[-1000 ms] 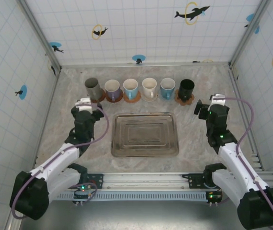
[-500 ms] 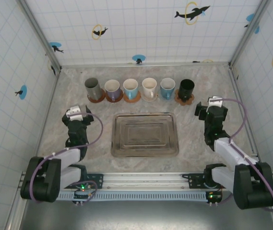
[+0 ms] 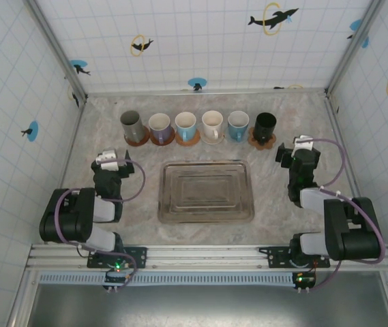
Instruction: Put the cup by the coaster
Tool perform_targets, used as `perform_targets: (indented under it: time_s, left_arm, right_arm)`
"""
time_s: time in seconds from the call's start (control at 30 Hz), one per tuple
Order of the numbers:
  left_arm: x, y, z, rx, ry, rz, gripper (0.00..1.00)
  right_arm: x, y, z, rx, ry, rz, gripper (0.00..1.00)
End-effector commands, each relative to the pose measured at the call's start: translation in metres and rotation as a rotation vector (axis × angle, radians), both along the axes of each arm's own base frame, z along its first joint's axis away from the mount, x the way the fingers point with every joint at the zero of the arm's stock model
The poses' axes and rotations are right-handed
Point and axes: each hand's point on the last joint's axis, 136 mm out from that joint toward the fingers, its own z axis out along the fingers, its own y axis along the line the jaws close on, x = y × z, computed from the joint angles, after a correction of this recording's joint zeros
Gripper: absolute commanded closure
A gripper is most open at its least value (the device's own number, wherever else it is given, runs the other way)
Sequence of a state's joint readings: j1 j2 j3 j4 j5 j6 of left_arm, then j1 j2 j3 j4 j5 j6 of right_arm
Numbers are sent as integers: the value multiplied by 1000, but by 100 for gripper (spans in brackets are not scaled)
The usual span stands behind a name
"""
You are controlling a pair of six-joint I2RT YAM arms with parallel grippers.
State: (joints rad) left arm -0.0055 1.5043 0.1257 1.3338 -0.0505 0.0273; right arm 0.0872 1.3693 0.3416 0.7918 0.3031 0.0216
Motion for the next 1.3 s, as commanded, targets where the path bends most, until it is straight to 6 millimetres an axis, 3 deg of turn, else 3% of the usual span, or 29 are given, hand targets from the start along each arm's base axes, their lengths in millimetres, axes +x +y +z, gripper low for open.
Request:
perform_targets:
  time_s: [0.0,0.2,0.3,0.37,1.27]
  left_arm:
    - [4,-12,19,-1,-75,-75,3]
    - [23,-26,9,22,13,-164,3]
    - [24,-25,9,18,14,-162,3]
    - [28,-13,8,3,29,-88,3]
    - [28,-9,7,1,32,-64,2]
  right_arm:
    - [7,-1,9,16,-82,10,0]
    - [7,-13,2,75,-112,-10,0]
    - [7,-13,2,76,-107,-10,0]
    - [7,-13,1,75,-98,-10,0]
    - [7,-16,1,75,-98,-28,0]
